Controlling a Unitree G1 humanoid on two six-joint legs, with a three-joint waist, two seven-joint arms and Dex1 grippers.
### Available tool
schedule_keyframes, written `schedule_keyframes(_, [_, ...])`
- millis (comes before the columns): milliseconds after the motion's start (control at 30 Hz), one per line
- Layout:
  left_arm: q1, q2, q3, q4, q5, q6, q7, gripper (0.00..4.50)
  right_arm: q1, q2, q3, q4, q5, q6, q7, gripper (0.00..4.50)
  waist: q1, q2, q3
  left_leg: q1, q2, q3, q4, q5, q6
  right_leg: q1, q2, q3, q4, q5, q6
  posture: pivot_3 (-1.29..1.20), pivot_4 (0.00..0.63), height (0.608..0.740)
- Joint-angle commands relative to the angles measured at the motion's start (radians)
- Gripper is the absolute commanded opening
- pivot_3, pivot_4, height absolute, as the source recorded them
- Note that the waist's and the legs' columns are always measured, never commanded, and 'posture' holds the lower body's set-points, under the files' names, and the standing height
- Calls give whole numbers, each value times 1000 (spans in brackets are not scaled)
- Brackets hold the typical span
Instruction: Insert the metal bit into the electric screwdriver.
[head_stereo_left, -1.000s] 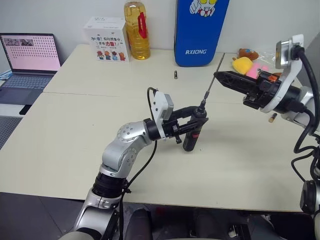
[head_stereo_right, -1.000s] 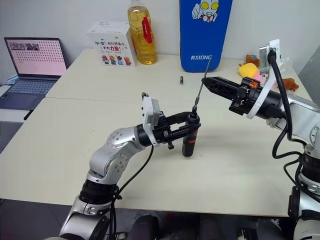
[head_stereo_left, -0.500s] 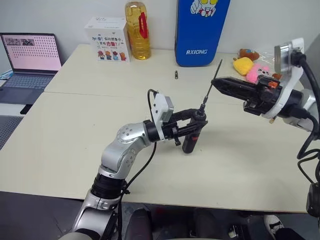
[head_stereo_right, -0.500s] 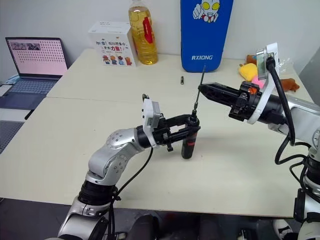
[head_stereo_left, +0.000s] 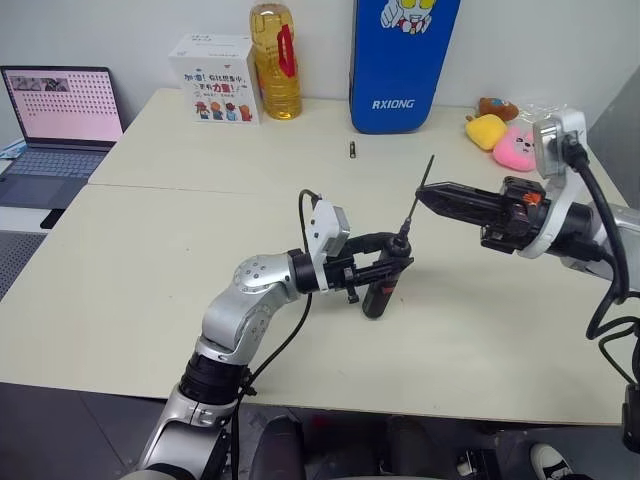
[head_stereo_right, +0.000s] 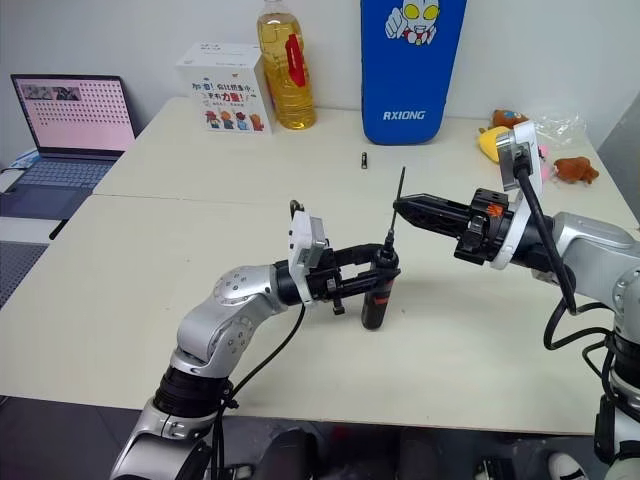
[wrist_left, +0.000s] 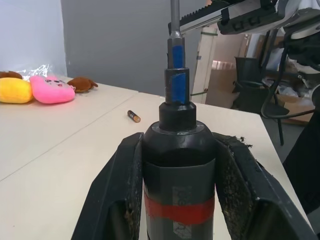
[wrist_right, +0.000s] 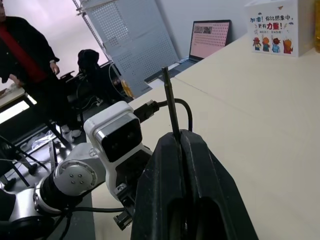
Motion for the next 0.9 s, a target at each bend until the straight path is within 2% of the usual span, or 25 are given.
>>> schedule_keyframes(33, [-34,-15,16,-51,-15,-43,3,1670,-8,-24,4,-11,7,22,32,25,0,0,0,0,0,0,0,0,0,0,0,0,0,0,0,0,150,740])
schedule_keyframes(133, [-54,-7,23,-31,-6,-53,-4,1670,-36,-26,-25,19,65,20,11,534,0,0,0,0,0,0,0,0,0,0,0,0,0,0,0,0,150,740])
schedule_keyframes(300, [-124,36,60,25,-10,-59,-28,1670,-113,-26,-77,84,190,-7,-102,1667,0,0,0,0,0,0,0,0,0,0,0,0,0,0,0,0,150,740])
schedule_keyframes(400, [-173,81,83,79,-1,-70,-60,1670,-99,-52,-106,77,262,-4,-142,2365,1,0,0,0,0,-1,0,0,0,0,0,-1,0,0,0,0,150,740])
schedule_keyframes(533, [-271,261,112,226,45,-99,-202,1670,43,-110,-155,-23,246,16,-115,3194,7,-2,1,0,0,-1,0,0,0,0,0,-1,-1,0,0,0,150,740])
schedule_keyframes(600, [-309,337,99,301,86,-140,-269,1670,109,-138,-144,-87,166,17,-64,3615,5,-1,1,0,0,-1,0,0,0,0,1,-1,0,0,0,0,150,740])
schedule_keyframes(667, [-371,435,53,416,163,-198,-372,1670,205,-156,-104,-188,13,-24,6,4042,7,-2,2,0,0,-1,0,0,0,0,1,-1,0,0,0,0,150,740])
schedule_keyframes(733, [-415,481,24,506,208,-248,-442,1670,256,-154,-76,-243,-76,-65,46,4483,6,-1,2,0,1,-1,-1,0,0,0,1,-1,-1,0,0,0,150,740])
schedule_keyframes(800, [-454,501,2,593,246,-291,-501,1670,288,-135,-46,-281,-143,-100,58,4483,11,-2,2,0,1,0,0,0,0,0,1,-1,-1,0,0,0,150,740])
schedule_keyframes(900, [-499,490,-54,733,326,-378,-564,1670,365,-110,48,-353,-324,-168,56,4483,17,-3,1,-1,0,0,0,0,0,0,1,-1,-1,0,0,0,150,740])
